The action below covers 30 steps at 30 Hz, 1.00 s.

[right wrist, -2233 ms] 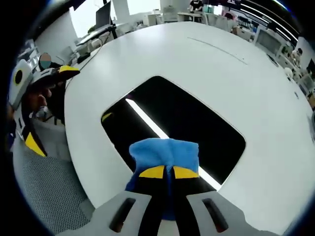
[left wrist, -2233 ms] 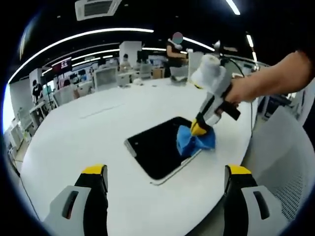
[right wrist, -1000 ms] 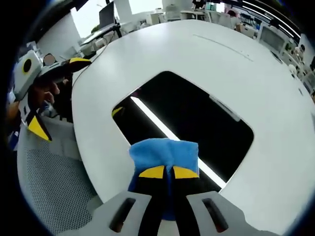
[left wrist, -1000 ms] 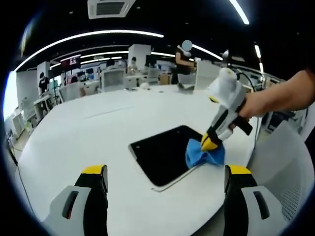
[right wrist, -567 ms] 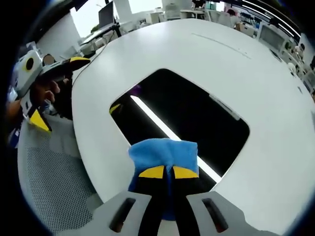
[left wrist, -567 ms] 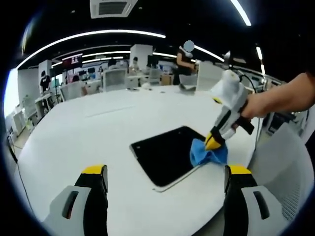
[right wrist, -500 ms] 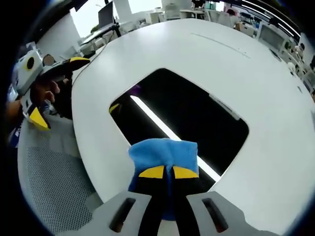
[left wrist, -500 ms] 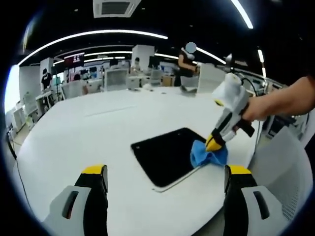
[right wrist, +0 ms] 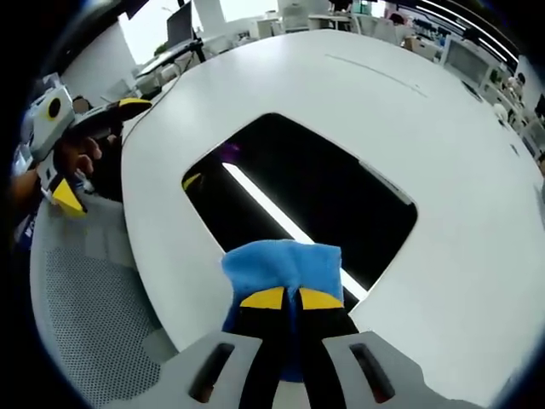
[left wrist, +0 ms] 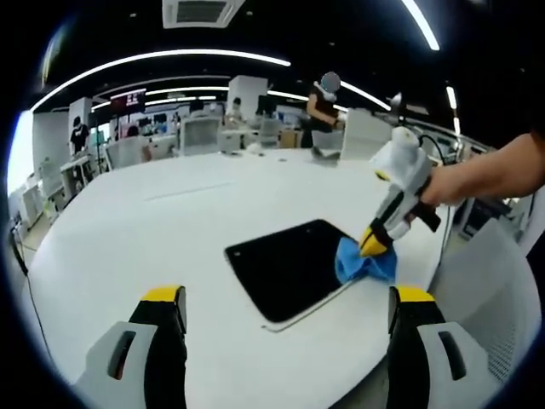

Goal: Wipe the mirror surface with the cleaning cloth until all visible marks leave the cleaned area.

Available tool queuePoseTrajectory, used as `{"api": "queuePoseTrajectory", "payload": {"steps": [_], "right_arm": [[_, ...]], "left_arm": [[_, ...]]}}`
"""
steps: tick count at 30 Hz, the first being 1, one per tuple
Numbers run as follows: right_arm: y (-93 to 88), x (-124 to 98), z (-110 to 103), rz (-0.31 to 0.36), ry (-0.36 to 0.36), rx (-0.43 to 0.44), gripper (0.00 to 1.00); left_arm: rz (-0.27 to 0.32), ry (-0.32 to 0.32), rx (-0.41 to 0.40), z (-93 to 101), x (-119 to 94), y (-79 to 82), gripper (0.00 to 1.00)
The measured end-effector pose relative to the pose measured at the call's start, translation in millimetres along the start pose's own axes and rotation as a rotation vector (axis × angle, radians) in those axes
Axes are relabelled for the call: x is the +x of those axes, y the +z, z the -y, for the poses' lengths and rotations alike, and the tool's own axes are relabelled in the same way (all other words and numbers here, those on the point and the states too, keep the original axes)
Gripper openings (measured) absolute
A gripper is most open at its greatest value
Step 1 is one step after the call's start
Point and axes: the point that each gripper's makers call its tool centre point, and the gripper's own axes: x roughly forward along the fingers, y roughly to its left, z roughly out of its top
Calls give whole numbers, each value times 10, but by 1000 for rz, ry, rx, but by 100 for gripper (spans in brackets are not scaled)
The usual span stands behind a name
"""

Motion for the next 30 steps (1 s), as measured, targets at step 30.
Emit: {"api": "queuePoseTrajectory", "payload": {"steps": [30], "right_arm": [[-70,-57,152,-9,-12,10,0]], "left_arm": [[-19,-13,17,33,14,-34,99]]}}
